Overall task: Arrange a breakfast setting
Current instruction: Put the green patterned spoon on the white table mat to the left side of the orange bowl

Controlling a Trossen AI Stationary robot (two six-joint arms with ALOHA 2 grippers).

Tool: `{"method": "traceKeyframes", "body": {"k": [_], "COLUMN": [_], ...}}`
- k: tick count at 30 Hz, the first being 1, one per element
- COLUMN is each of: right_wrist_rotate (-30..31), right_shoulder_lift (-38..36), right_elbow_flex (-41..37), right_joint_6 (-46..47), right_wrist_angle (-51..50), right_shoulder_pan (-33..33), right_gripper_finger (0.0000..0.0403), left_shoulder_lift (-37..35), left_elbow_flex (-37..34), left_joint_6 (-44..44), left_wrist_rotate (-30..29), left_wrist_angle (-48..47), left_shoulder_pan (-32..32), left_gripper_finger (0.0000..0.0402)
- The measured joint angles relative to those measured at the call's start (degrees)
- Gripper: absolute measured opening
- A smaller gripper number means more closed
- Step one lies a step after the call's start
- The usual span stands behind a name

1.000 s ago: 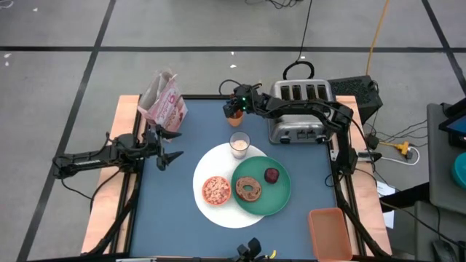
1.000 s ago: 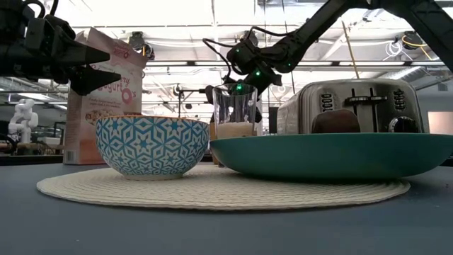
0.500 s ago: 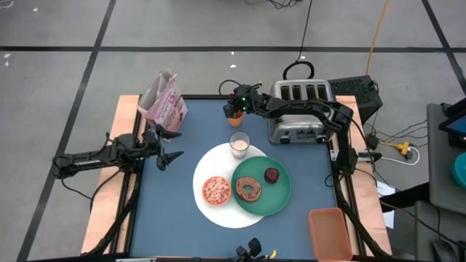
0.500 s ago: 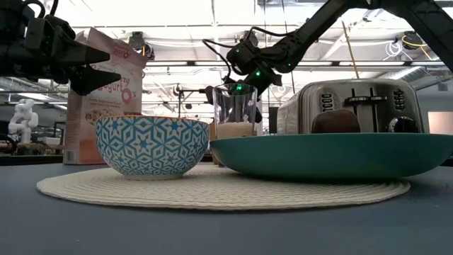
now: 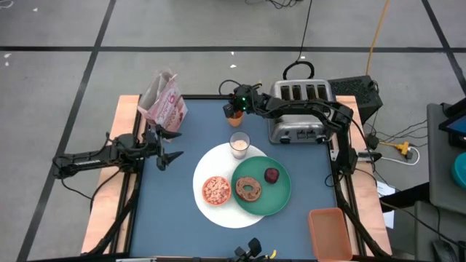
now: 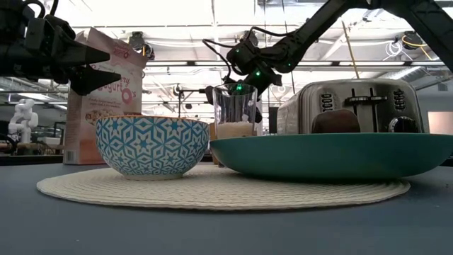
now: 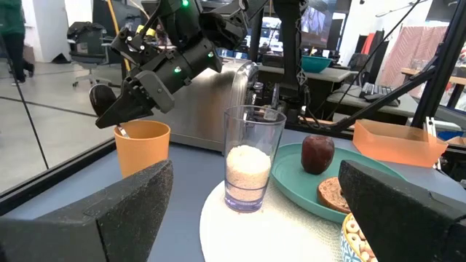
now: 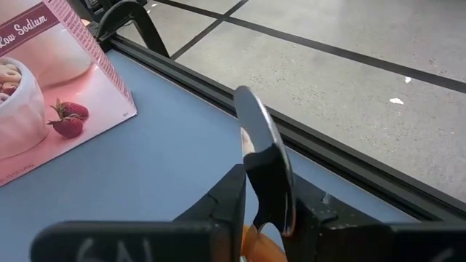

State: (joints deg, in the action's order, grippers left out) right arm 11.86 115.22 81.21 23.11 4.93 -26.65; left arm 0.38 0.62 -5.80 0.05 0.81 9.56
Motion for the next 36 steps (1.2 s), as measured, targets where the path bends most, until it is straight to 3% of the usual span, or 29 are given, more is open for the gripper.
{"method": "traceKeyframes", "body": {"k": [17,36], "right_wrist_rotate": [-0.04,0.0], "right_shoulder_lift": [0.0,0.0], "right_elbow_flex": [0.0,-0.02], "right_joint_6": [0.02,0.02], "right_wrist_angle": [0.17,0.66], "right_shoulder_pan": [0.02,0.02], "right_gripper_finger": [0.0013,0.0012], "left_shoulder_lift": [-0.02,0.0], "left_elbow_flex": [0.0,0.0], "left_joint_6": [0.0,0.0], "left_wrist_rotate": [0.0,0.0], "left_wrist_angle": [0.0,-0.17], "left_shoulder_pan": [0.0,0.02], "left_gripper_finger": [0.0392,0.0392]}}
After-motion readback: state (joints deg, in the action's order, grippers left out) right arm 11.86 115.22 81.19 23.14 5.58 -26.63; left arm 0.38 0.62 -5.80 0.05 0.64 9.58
